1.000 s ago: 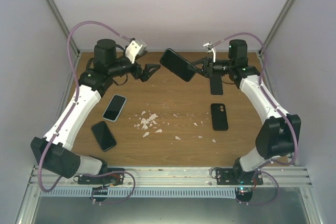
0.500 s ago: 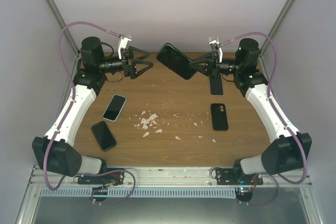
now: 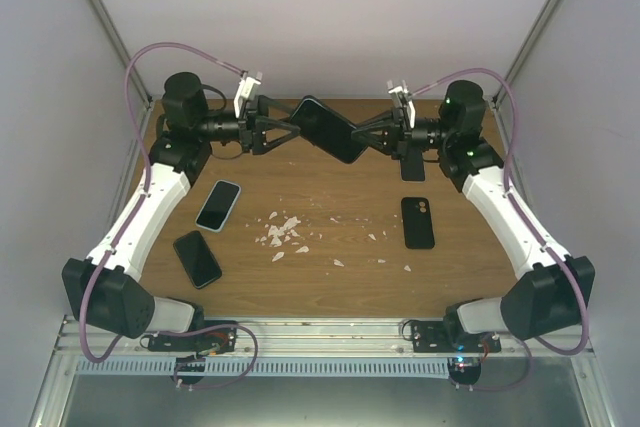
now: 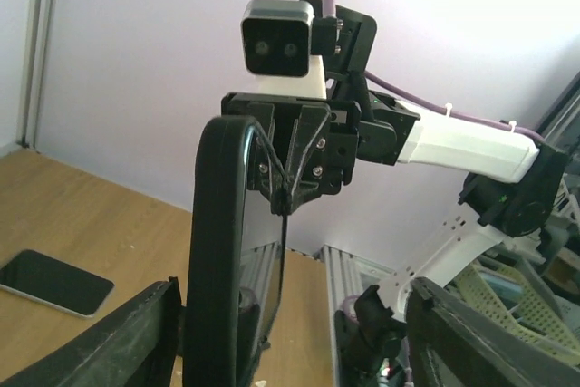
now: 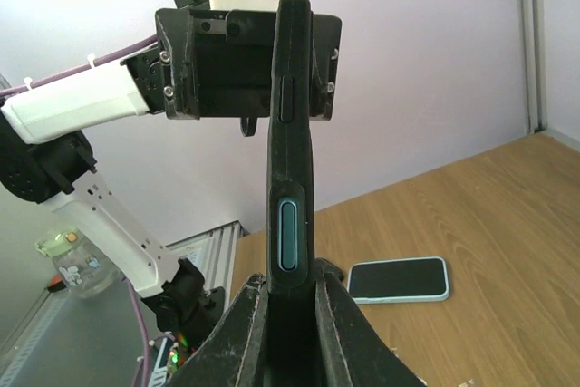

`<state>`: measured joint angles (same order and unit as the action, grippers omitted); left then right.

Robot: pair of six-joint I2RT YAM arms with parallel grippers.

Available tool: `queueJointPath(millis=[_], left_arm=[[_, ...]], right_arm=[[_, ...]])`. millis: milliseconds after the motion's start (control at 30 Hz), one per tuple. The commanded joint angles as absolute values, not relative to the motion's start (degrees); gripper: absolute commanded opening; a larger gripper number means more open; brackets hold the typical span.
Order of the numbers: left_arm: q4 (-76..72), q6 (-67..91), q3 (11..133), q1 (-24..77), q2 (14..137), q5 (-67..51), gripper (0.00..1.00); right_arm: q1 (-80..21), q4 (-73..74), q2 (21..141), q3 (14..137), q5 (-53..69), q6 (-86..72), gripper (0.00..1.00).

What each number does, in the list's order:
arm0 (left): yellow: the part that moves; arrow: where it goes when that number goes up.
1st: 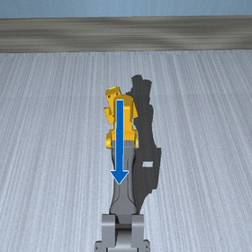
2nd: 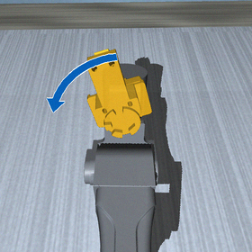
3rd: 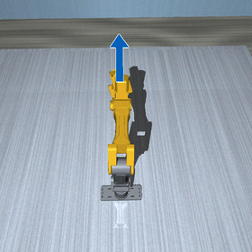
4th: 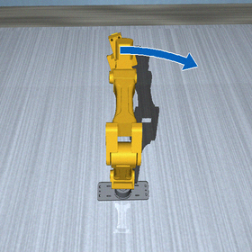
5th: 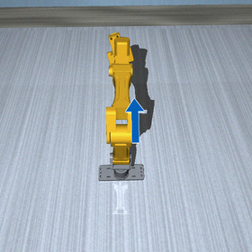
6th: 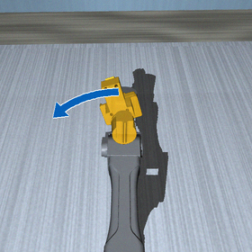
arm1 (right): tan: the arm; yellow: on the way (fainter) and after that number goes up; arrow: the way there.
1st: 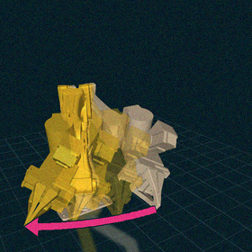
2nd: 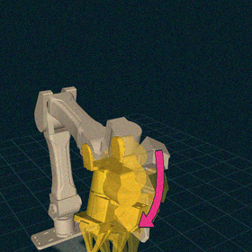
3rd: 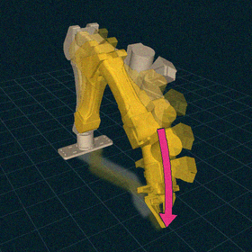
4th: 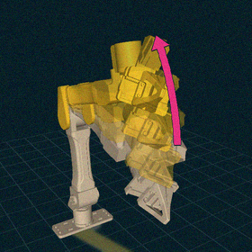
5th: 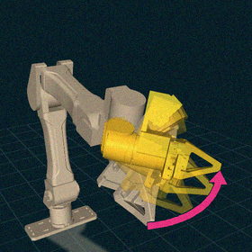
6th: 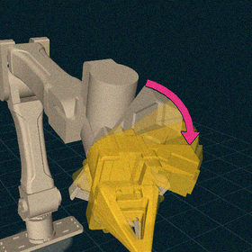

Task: Take the phone out of the phone case
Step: Adjust the phone.

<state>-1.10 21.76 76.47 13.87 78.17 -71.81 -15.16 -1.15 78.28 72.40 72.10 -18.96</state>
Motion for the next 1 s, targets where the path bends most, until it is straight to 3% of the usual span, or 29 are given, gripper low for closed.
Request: queueJointPath(millis=[0,167,533,967], left_arm=[[-6.2,22.9,75.2,14.4,77.9,-72.5,0.64],[-9.8,25.8,73.2,14.5,77.2,-73.2,0.47],[-14.1,30.0,70.7,15.5,77.3,-76.0,0.29],[-15.9,31.3,70.8,15.7,77.8,-79.7,0.0]], right_arm=[[-16.2,-5.4,76.0,71.7,73.5,-20.3,0.0],[-16.6,-6.5,75.8,70.6,74.0,-21.1,0.01],[-17.3,-7.0,75.4,69.6,74.6,-20.9,0.0],[-17.3,-5.5,74.5,68.9,77.0,-20.4,0.01]])
